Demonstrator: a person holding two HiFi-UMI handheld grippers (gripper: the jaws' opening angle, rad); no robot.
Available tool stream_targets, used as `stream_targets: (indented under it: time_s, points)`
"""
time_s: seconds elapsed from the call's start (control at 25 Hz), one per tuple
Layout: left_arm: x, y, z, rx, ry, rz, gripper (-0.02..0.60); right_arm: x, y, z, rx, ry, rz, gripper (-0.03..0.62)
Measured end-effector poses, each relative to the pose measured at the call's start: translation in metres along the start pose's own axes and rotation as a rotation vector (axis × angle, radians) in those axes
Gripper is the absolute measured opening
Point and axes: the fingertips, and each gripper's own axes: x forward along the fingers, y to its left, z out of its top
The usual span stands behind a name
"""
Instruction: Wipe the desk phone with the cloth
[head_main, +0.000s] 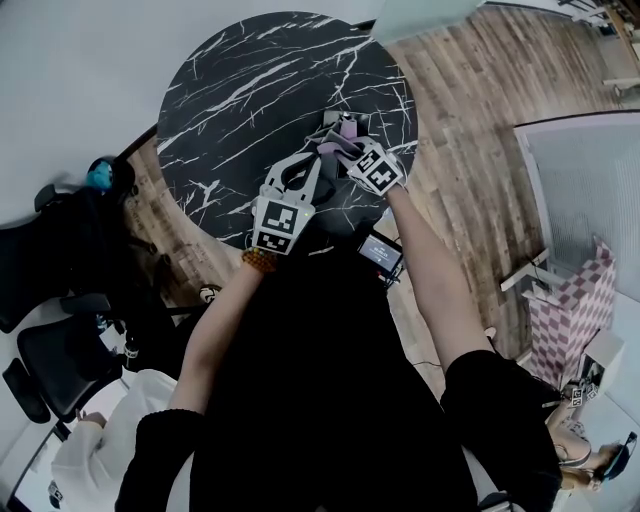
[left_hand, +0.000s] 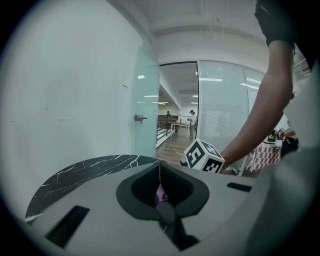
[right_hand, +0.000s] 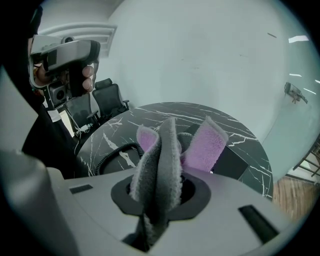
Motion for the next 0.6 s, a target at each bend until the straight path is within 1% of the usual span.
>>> stream_targets:
  time_s: [0.6]
  points:
    - [0.000,-0.005,-0.003,0.003,0.004,-0.007,0.017,0.003,0.020,-0.016,0.009,0.015,0.035,0.068]
